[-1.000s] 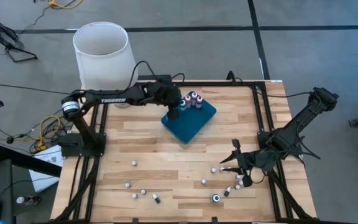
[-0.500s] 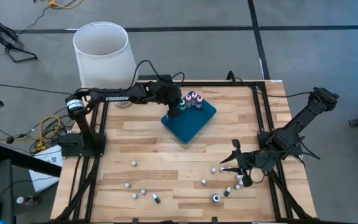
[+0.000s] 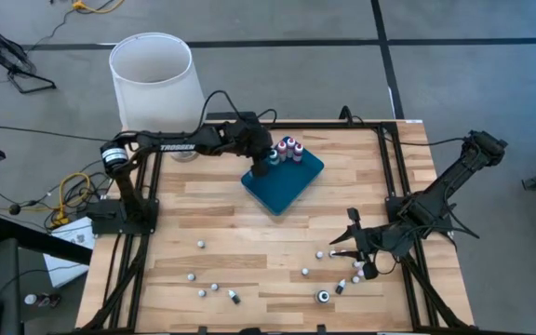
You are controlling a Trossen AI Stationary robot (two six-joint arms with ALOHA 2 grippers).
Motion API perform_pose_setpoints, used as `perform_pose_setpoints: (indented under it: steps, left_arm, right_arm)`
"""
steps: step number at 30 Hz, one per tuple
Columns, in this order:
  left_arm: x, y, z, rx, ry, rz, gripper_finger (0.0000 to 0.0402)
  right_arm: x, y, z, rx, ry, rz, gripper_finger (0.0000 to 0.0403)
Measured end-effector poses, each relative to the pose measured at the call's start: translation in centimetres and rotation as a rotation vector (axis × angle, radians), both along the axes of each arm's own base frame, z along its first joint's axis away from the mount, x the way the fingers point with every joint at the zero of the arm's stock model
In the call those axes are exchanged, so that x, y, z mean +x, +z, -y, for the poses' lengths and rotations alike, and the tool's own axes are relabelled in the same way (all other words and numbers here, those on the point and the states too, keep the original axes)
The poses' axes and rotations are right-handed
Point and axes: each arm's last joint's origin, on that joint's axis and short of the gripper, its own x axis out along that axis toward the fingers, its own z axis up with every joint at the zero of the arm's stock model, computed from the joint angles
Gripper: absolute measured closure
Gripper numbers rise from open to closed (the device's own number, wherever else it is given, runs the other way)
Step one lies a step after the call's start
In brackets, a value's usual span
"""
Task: Pick & Place food coloring
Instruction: Put the large green food coloring bottle into the blue container, then put the large black food coloring bottle into the blue container
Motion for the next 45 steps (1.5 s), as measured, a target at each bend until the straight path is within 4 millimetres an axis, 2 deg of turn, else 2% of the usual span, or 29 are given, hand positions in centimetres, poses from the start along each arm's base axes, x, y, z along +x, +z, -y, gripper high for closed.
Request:
perform_pose_setpoints:
  steps: [7,18,29,35,39,45]
  left_arm:
    - [0.6,-1.4,-0.6,-0.005,0.007,-0.002,0.0365]
    - [0.5,-1.4,-0.7,0.019,0.037,-0.016,0.0362]
    - [0.5,-1.6,-0.7,0.023,0.046,-0.031,0.0286]
    - [0.5,-1.5,-0.4,0.019,0.038,-0.032,0.0268]
    - [0.0,-0.1,0.2,0.029,0.023,-0.027,0.0266]
    - [-2.0,4.4,2.2,0.046,-0.015,0.018,0.0266]
  right_arm:
    - [0.0,-0.1,0.0,0.006,0.001,-0.007,0.0285]
    - [0.0,-0.1,0.0,0.007,-0.001,-0.011,0.0285]
    - [0.0,-0.1,0.0,0.012,-0.003,-0.012,0.0285]
    - [0.0,-0.1,0.0,0.017,-0.007,-0.015,0.0285]
    - [-0.1,-0.2,0.0,0.014,-0.009,-0.02,0.0285]
    - [-0.1,-0.2,0.0,0.026,-0.016,-0.024,0.0285]
